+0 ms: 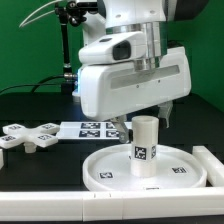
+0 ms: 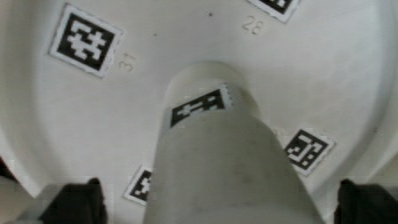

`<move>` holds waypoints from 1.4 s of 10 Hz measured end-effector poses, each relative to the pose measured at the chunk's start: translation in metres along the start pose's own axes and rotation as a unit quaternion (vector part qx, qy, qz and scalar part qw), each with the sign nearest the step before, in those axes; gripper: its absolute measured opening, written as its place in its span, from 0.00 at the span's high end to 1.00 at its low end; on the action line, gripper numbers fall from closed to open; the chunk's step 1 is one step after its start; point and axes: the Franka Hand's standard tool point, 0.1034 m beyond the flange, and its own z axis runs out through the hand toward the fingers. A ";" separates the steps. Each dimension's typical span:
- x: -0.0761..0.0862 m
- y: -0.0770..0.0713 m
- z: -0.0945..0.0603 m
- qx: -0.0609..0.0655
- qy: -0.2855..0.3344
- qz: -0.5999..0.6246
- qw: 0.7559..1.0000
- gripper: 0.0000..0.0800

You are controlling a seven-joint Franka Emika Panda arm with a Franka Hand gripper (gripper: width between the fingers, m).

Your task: Assemble round table

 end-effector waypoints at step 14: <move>0.002 -0.006 0.003 -0.017 -0.046 -0.429 0.902 0.19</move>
Offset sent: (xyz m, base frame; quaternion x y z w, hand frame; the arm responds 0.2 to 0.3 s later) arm -0.0012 0.0055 -0.0030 0.0056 -0.0169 -0.1870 0.9822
